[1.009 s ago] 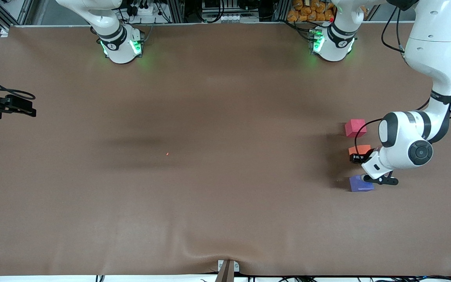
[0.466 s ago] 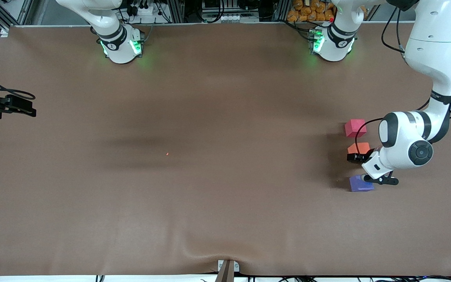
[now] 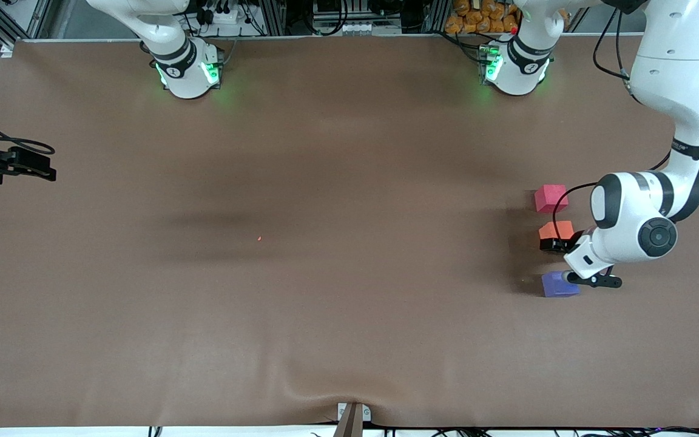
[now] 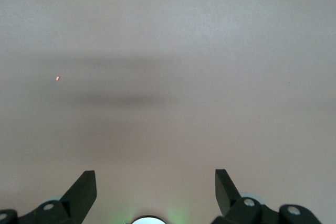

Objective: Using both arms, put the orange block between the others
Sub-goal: 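Lower the orange cube between the pink and purple cubes with the left gripper, then open the left gripper and lift it away from the cubes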

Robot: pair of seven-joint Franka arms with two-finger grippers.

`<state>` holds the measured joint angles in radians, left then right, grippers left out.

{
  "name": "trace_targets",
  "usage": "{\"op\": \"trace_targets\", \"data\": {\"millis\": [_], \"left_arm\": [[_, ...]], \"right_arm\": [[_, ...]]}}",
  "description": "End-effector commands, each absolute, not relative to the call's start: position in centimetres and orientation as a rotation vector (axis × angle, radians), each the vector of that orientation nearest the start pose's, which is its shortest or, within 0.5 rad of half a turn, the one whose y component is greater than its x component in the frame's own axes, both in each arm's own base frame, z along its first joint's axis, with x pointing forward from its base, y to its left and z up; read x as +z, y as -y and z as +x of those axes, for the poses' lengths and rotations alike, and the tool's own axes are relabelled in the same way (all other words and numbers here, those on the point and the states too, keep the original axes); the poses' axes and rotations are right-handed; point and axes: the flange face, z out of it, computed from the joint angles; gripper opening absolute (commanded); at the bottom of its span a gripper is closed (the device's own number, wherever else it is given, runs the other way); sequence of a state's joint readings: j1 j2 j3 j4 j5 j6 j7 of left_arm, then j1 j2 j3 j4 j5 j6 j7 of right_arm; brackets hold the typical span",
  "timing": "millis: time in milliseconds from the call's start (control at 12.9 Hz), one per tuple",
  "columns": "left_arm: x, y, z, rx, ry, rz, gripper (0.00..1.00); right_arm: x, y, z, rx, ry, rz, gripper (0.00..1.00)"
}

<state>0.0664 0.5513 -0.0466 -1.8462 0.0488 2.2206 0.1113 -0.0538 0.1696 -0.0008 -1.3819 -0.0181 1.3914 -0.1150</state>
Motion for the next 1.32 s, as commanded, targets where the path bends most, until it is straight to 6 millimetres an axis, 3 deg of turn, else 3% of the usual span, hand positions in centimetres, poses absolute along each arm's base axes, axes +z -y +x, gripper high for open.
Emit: {"op": "trace_targets", "data": {"millis": [0, 233, 621, 931, 1009, 1242], "left_arm": [[25.3, -0.7, 62.5, 0.239, -0.171, -3.130, 1.00], [30.6, 0.0, 63.4, 0.243, -0.115, -3.126, 1.00], [43.7, 0.7, 64.6, 0.274, -0.075, -3.116, 1.00], [52.3, 4.0, 61.8, 0.171, -0.151, -3.114, 1.00], [54.2, 5.0, 60.8, 0.150, -0.102, -3.113, 1.00], [57.9, 8.8, 57.5, 0.180, -0.036, -3.101, 1.00]], "right_arm": [[60.3, 3.4, 58.6, 0.258, 0.090, -3.140, 1.00], [60.3, 3.4, 58.7, 0.256, 0.092, -3.140, 1.00], [60.3, 3.4, 58.7, 0.256, 0.092, -3.140, 1.00], [60.3, 3.4, 58.6, 0.258, 0.092, -3.140, 1.00], [60.3, 3.4, 58.7, 0.256, 0.092, -3.140, 1.00], [60.3, 3.4, 58.7, 0.256, 0.092, -3.140, 1.00]]}}
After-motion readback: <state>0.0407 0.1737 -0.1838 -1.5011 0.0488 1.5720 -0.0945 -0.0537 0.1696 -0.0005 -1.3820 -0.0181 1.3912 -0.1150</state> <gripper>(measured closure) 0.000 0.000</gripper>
